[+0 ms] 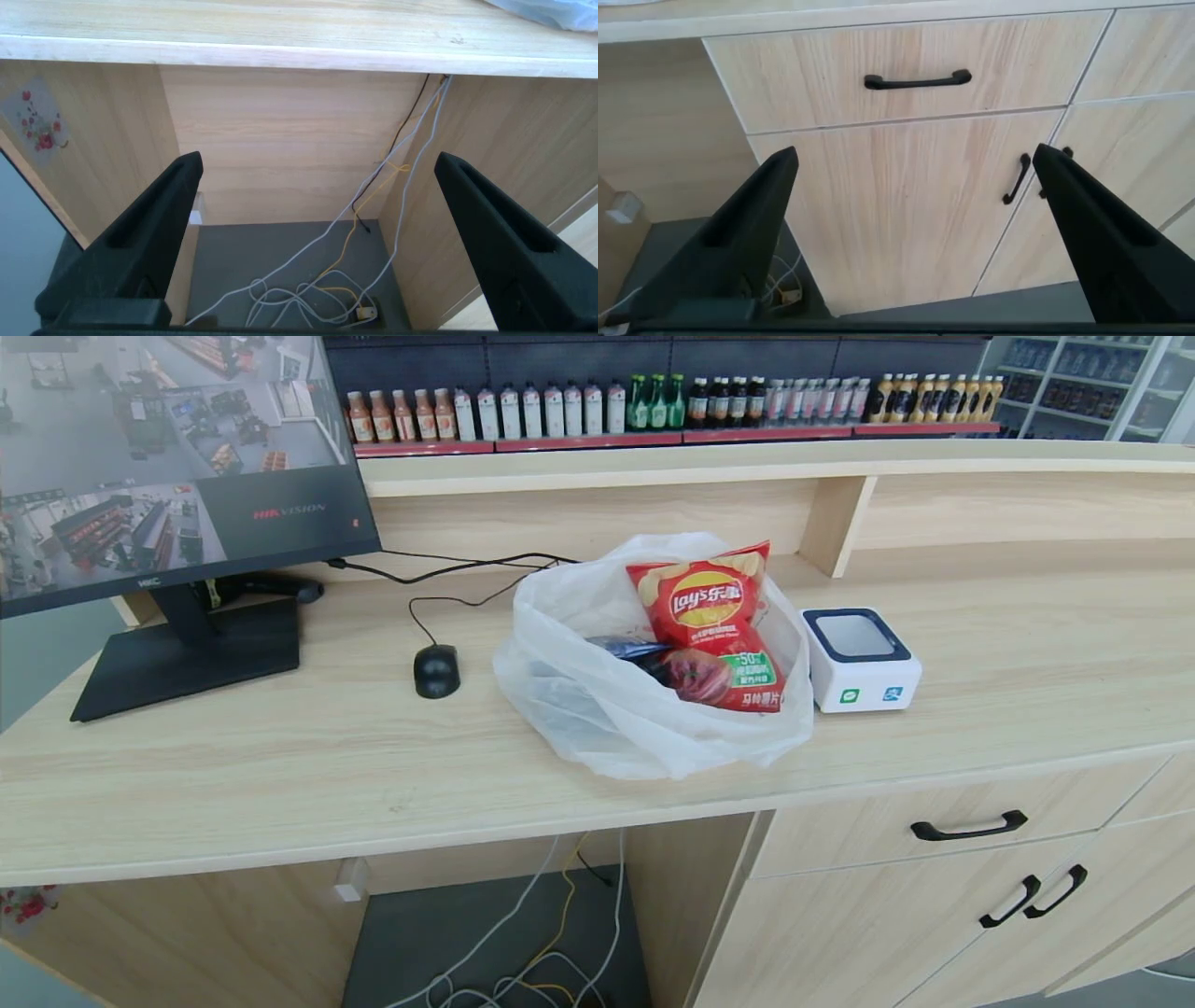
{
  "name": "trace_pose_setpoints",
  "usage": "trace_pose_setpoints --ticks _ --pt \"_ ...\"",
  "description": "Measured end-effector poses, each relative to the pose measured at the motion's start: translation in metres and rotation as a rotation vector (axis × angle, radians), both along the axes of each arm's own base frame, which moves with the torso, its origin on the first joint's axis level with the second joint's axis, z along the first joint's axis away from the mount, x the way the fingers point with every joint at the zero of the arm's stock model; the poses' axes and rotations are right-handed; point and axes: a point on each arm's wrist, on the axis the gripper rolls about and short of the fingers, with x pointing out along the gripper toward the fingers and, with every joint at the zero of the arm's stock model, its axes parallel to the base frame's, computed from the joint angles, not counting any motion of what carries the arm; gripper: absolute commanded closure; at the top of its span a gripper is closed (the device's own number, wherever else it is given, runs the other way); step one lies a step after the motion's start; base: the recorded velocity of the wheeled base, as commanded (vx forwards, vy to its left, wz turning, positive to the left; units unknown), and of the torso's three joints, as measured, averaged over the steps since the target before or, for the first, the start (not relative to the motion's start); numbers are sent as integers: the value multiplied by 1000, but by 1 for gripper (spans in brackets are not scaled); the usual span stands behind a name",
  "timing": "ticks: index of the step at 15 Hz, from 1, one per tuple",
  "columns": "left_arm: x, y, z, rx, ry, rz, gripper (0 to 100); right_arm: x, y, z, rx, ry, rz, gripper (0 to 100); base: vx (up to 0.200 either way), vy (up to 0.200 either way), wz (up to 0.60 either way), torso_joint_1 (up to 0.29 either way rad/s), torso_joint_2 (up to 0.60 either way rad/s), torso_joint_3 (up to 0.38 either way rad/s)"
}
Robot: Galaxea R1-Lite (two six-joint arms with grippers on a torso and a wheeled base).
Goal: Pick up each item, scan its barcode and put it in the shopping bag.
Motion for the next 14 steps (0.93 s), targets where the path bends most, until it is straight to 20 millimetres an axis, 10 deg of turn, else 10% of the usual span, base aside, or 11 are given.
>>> trace_pose_setpoints --ticks 14 --pt "0 0 0 -4 1 0 0 0 0 0 32 -1 -3 0 0 -200 0 3 3 1"
